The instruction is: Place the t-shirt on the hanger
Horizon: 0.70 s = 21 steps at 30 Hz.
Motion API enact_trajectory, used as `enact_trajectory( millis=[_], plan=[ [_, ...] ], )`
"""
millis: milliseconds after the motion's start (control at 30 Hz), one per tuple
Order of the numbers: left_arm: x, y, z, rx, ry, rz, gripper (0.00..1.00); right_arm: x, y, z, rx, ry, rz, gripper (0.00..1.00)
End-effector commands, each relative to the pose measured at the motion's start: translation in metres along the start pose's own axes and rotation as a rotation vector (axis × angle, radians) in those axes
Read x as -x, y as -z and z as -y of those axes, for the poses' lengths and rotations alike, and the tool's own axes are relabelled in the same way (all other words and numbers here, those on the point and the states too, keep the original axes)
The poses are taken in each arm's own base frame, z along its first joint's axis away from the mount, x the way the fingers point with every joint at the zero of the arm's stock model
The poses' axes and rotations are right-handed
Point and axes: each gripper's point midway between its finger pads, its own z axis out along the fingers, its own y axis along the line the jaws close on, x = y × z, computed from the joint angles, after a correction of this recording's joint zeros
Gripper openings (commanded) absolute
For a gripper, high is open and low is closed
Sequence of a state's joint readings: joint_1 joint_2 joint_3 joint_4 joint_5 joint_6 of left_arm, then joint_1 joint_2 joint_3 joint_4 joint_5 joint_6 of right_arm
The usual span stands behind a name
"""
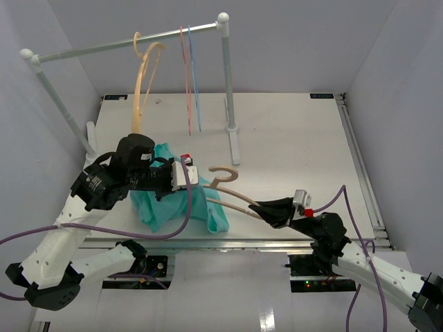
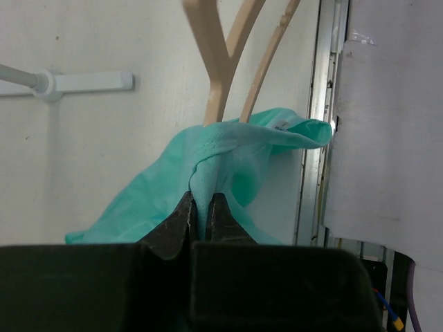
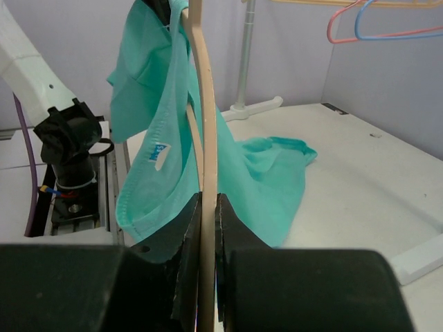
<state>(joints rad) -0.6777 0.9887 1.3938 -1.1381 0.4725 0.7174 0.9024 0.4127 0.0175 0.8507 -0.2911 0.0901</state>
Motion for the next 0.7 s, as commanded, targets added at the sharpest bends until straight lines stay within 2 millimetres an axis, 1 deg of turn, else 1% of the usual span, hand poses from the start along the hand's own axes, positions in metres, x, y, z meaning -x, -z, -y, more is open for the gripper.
enact_trajectory(
  millis=[0, 33, 133, 167, 267, 400, 500, 567, 633, 667],
  plan=[
    [0.026, -0.008, 0.014, -0.096, -0.015, 0.133, 0.01, -0.029, 0.018, -0.018, 0.067, -0.005, -0.004, 0.08],
    [0.034, -0.005, 0.017, -0.111, -0.026, 0.166, 0.01, -0.029, 0.017, -0.018, 0.069, -0.005, -0.009, 0.08],
    [0.049, 0.002, 0.027, -0.158, -0.035, 0.234, 0.19, -0.027, 0.017, -0.017, 0.069, -0.002, -0.001, 0.08],
    [0.051, 0.002, 0.028, -0.168, -0.027, 0.241, 0.26, -0.027, 0.017, -0.017, 0.068, 0.000, 0.001, 0.08],
    [0.040, -0.005, 0.026, -0.160, 0.017, 0.193, 0.38, -0.024, 0.016, -0.016, 0.062, 0.004, 0.011, 0.08],
    [0.024, -0.020, 0.028, -0.167, 0.054, 0.118, 0.41, -0.018, 0.014, -0.015, 0.060, 0.011, 0.020, 0.08],
    [0.015, -0.025, 0.030, -0.165, 0.084, 0.064, 0.39, -0.016, 0.014, -0.015, 0.058, 0.013, 0.023, 0.08],
    [0.013, -0.027, 0.032, -0.172, 0.098, 0.051, 0.38, -0.015, 0.014, -0.014, 0.055, 0.019, 0.030, 0.08],
    [0.007, -0.031, 0.037, -0.189, 0.116, 0.028, 0.33, -0.014, 0.014, -0.014, 0.054, 0.019, 0.032, 0.08],
    [0.005, -0.033, 0.040, -0.202, 0.124, 0.017, 0.27, -0.014, 0.014, -0.014, 0.053, 0.021, 0.035, 0.08]
  ],
)
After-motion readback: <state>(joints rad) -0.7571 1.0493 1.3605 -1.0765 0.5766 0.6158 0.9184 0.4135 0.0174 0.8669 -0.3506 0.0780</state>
